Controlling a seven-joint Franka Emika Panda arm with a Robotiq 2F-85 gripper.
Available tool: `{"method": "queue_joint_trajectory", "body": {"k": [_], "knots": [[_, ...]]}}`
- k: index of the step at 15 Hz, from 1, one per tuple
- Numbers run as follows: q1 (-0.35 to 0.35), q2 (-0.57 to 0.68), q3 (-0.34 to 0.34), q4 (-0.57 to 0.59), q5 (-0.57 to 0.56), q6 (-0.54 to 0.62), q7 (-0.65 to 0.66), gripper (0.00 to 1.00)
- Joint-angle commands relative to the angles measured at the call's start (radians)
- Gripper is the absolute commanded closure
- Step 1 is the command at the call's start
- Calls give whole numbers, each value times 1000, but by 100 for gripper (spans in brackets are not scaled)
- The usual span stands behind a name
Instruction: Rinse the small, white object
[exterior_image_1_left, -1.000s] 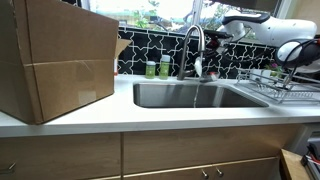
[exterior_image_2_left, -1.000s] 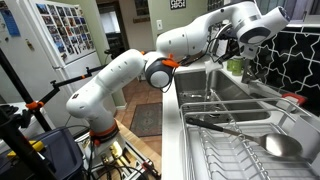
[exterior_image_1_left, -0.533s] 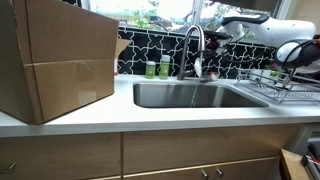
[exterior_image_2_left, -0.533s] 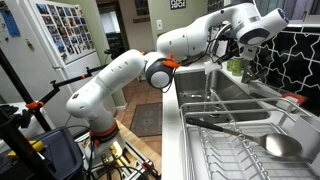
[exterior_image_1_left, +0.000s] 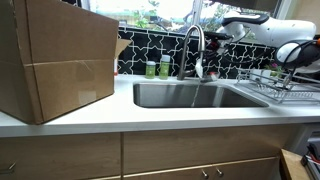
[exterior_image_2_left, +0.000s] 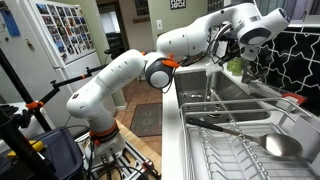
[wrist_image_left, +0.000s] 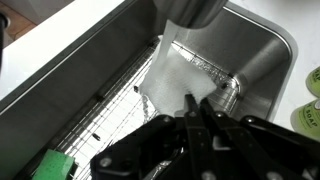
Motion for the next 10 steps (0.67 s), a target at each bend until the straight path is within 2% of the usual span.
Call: {"method": "queue_joint_trajectory", "body": {"k": [1, 10], "knots": [[-4, -15, -34, 4, -35, -24, 20, 98], [23, -73, -130, 6, -285, -22, -26, 98]]}}
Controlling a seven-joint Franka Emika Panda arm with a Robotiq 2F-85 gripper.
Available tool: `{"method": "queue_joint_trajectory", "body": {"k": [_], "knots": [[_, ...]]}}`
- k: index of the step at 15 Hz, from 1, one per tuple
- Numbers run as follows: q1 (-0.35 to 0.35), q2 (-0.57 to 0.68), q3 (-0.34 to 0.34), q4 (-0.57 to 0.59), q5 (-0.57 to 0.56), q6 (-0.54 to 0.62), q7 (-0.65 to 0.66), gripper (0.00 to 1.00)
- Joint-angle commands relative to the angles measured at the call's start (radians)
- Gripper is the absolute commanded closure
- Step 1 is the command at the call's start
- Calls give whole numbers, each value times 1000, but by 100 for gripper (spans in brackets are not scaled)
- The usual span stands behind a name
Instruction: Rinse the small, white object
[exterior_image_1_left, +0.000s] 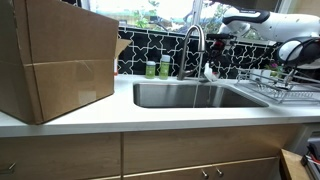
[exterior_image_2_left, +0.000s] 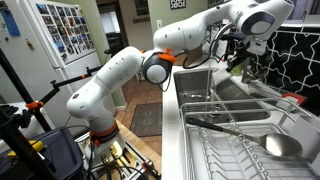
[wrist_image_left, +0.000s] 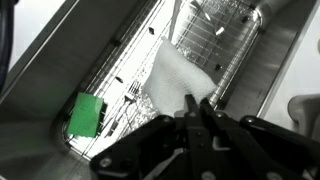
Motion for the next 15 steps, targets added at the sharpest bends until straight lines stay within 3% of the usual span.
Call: {"method": "queue_joint_trajectory", "body": {"k": [1, 4, 11, 15], "knots": [[15, -29, -44, 2, -87, -25, -26, 98], [25, -49, -86, 4, -163, -1, -56, 98], [54, -85, -203, 5, -353, 215, -154, 98], [54, -91, -209, -8, -371, 311, -173, 98]]}}
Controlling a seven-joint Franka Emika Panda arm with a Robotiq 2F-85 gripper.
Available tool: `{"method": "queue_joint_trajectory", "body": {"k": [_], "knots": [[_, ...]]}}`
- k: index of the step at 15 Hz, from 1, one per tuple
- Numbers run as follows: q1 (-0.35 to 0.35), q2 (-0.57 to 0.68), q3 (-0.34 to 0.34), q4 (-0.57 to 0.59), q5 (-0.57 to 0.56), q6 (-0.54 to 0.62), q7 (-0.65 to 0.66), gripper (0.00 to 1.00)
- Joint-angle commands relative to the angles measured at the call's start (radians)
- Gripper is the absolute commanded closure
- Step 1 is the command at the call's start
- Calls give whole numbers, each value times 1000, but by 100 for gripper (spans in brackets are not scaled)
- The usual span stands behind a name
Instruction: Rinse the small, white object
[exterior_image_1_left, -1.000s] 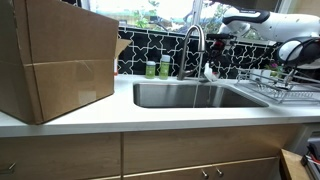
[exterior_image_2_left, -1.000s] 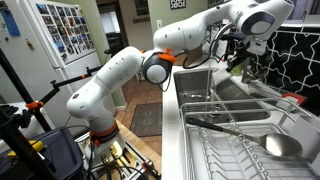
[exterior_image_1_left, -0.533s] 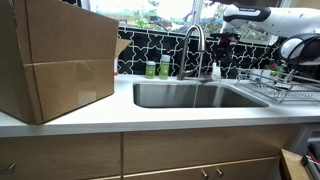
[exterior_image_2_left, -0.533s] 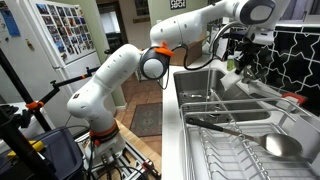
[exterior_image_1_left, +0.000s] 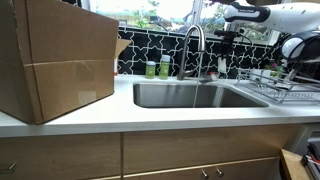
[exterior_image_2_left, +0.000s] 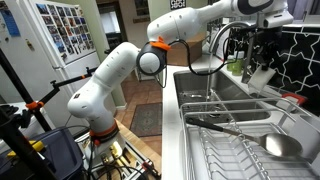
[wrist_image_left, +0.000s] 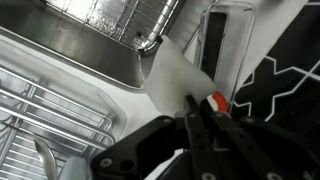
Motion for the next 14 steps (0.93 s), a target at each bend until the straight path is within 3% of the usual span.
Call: {"method": "queue_joint_trajectory", "body": {"k": [1, 2, 3, 4, 6, 7, 8, 9, 10, 11, 12, 13, 14], "knots": [[-2, -14, 17, -24, 16, 48, -41, 98], [13, -7, -4, -24, -10, 63, -20, 98], [1, -13, 29, -28, 27, 59, -56, 98], [16, -7, 2, -26, -2, 73, -16, 98], [-1, -19, 59, -36, 66, 56, -74, 98], [14, -12, 34, -34, 40, 69, -31, 98], [-8, -22, 92, -39, 104, 42, -105, 98], [30, 2, 11, -22, 21, 79, 5, 98], [-10, -15, 105, -29, 122, 31, -108, 98], [36, 6, 8, -13, 23, 72, 15, 98], [-4, -18, 100, -26, 121, 9, -89, 98], [18, -7, 55, -19, 78, 26, -31, 98], [21, -8, 51, -18, 75, 30, -25, 98]]}}
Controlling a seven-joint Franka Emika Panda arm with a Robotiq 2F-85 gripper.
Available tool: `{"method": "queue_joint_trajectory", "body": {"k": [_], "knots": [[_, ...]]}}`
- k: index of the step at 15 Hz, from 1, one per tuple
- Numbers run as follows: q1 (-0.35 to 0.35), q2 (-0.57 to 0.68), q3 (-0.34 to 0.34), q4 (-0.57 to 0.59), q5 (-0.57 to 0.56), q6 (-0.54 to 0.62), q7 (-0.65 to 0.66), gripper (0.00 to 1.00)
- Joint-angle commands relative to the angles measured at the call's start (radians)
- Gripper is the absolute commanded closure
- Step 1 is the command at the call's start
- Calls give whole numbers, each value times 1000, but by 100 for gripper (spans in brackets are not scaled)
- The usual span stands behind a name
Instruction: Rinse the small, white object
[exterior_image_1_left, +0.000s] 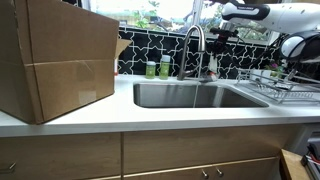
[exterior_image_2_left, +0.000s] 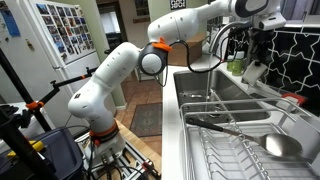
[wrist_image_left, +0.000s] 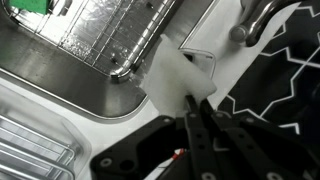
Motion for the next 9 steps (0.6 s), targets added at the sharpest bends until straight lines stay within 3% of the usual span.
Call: {"method": "queue_joint_trajectory", "body": {"k": [1, 2, 3, 4, 5, 6, 9], "knots": [[-27, -18, 58, -20, 71, -47, -64, 98], [12, -7, -24, -11, -12, -14, 49, 98], [-29, -24, 66, -22, 83, -65, -78, 98], [21, -3, -42, -5, -25, 6, 77, 98], [-30, -30, 68, -27, 87, -63, -82, 98], [2, -25, 8, -27, 28, -43, 3, 98], [10, -21, -12, -23, 9, -24, 50, 98]]}}
